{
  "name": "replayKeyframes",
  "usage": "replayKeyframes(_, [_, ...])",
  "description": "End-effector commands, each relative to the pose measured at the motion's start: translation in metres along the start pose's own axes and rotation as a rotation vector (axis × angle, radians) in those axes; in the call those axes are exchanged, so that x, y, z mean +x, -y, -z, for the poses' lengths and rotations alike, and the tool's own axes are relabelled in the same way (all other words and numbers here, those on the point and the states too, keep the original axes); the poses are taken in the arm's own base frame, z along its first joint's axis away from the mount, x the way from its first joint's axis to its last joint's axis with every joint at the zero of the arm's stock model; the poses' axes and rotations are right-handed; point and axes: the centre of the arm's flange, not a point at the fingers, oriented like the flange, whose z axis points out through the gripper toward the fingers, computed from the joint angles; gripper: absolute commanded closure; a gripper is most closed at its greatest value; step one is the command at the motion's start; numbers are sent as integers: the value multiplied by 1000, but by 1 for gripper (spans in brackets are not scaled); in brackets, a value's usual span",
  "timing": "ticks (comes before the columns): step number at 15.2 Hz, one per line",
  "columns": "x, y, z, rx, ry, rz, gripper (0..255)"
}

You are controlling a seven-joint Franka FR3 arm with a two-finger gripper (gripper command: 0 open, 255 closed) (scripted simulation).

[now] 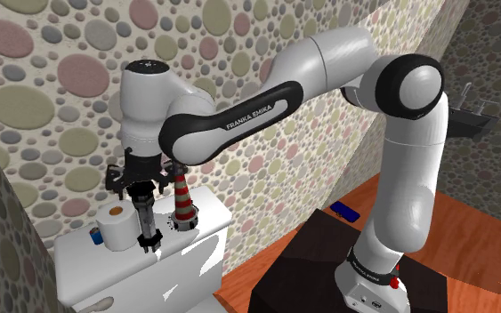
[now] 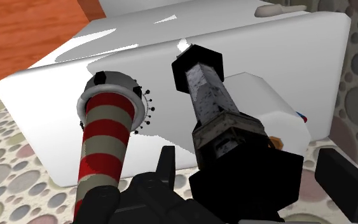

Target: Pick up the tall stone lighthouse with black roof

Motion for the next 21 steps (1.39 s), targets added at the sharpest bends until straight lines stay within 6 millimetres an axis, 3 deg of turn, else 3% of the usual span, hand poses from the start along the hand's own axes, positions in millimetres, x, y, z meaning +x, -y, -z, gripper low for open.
replayKeyframes(1, [-2, -1, -8, 0, 0, 0, 0])
replayKeyframes(3, [-2, -1, -8, 0, 0, 0, 0])
replayKeyframes(4, [-2, -1, -9, 0, 0, 0, 255])
replayKeyframes(13, [-2, -1, -8, 0, 0, 0, 255])
replayKeyframes(21, [7, 4, 33, 0, 0, 0, 255])
